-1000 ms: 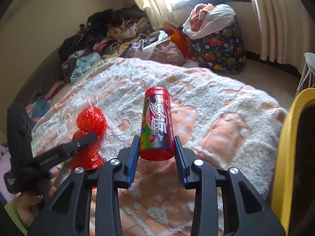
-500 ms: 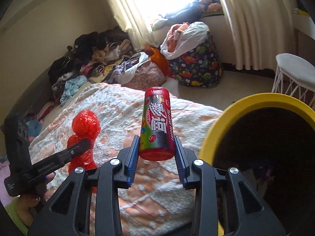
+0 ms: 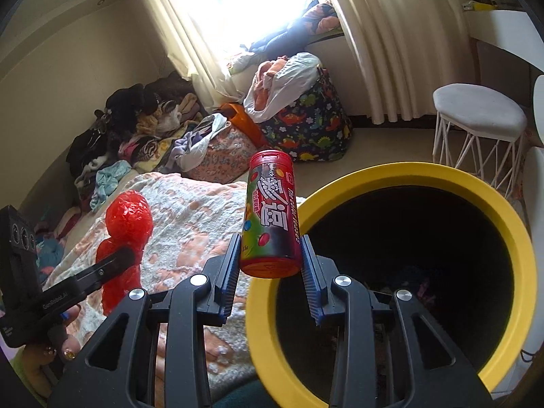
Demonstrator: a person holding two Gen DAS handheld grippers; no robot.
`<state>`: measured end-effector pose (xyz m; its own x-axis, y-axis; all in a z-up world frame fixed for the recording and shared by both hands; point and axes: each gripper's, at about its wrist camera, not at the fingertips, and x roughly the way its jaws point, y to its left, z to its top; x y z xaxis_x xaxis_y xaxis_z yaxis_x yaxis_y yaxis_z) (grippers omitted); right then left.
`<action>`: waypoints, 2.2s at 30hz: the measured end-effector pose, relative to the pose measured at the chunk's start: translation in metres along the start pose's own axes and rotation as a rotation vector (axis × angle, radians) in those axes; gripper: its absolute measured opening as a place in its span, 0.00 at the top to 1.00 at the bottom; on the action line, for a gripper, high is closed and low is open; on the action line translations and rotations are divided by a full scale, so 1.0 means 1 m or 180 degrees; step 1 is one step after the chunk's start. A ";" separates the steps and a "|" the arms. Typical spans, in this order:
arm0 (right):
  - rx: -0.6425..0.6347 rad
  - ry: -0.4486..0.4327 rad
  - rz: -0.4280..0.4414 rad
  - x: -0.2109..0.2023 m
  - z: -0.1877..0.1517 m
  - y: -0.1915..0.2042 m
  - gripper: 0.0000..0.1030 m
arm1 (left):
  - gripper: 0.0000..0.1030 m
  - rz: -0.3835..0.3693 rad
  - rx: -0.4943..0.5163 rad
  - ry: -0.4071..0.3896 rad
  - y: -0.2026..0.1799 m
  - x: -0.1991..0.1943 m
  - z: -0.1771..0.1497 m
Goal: Collect trash
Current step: 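Carry the red bag and candy tube over the yellow bin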
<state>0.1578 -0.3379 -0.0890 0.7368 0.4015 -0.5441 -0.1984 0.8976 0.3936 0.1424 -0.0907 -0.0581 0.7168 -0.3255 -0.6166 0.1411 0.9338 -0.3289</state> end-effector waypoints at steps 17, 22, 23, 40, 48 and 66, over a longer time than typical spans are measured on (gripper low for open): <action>0.0231 -0.0135 -0.0259 -0.031 0.006 -0.048 0.68 | 0.72 -0.0263 0.0369 0.0039 -0.053 0.005 -0.005; 0.0294 -0.0195 -0.0342 -0.042 0.008 -0.063 0.68 | 0.72 -0.0341 0.0500 0.0057 -0.070 0.009 -0.007; 0.0313 -0.0200 -0.0358 -0.044 0.008 -0.066 0.68 | 0.72 -0.0355 0.0526 0.0059 -0.073 0.010 -0.008; 0.0509 -0.0293 -0.0502 -0.062 0.014 -0.102 0.68 | 0.72 -0.0489 0.0814 0.0163 -0.107 0.018 -0.021; 0.0579 -0.0312 -0.0558 -0.069 0.015 -0.111 0.68 | 0.72 -0.0538 0.0936 0.0217 -0.121 0.024 -0.028; 0.0672 -0.0228 -0.0533 -0.070 0.015 -0.128 0.68 | 0.71 -0.0511 0.1166 0.0370 -0.150 0.064 -0.034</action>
<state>0.1414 -0.4833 -0.0903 0.7934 0.2300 -0.5636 0.0636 0.8895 0.4525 0.1433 -0.2569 -0.0724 0.5870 -0.4664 -0.6618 0.4935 0.8541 -0.1642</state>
